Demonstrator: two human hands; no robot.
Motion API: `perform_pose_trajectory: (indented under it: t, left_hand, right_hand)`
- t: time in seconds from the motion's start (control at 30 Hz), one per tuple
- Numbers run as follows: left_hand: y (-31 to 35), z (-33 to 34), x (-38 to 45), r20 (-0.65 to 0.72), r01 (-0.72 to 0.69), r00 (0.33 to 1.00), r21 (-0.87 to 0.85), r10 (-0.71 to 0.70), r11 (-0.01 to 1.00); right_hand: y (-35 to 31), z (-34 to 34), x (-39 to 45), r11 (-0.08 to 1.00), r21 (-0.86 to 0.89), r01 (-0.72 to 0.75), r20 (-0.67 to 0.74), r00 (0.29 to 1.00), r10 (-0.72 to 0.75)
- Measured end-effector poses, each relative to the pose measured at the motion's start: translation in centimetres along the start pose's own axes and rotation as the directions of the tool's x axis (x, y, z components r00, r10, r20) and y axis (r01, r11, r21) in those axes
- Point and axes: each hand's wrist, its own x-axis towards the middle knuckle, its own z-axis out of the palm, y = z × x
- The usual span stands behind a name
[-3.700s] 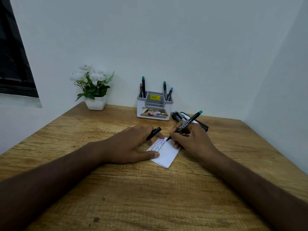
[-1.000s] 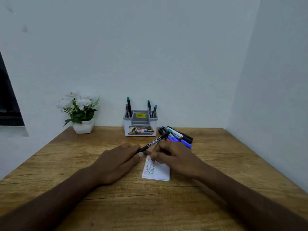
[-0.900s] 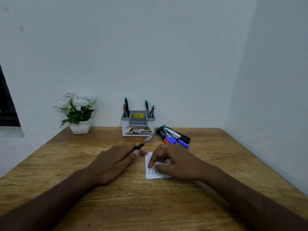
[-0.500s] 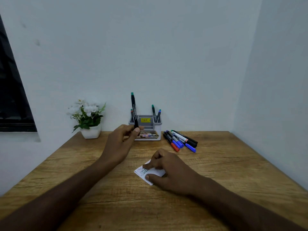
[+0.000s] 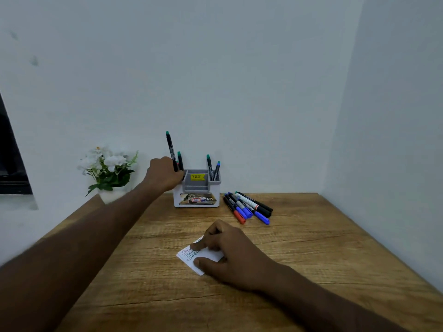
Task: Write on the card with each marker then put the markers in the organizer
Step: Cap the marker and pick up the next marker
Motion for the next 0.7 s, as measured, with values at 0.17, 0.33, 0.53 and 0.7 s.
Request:
perform_pose_trajectory:
  t: [0.17, 0.33, 0.53, 0.7]
  left_hand:
    - [-0.2, 0.2, 0.3, -0.021, 0.039, 0.999, -0.049, -0.04, 0.998]
    - [-0.2, -0.4, 0.7, -0.028, 0.026, 0.999, -0.013, -0.026, 1.0]
    - [-1.0, -1.3, -2.2, -0.144, -0.014, 0.99, -0.029, 0.01, 0.999]
    - [-0.8, -1.1, -9.5, -0.175, -0.133, 0.975, 0.034, 0.137, 0.991]
  right_hand:
    - [0.0, 0.1, 0.0, 1.0, -0.001, 0.005, -0.01, 1.0, -0.005]
    - [0.1, 0.0, 0.1, 1.0, 0.011, -0.002, -0.017, 1.0, 0.002]
    - [0.0, 0.2, 0.2, 1.0, 0.007, 0.009, -0.024, 1.0, -0.009]
    - [0.0, 0.2, 0.3, 0.999, -0.008, 0.038, -0.038, 0.999, -0.038]
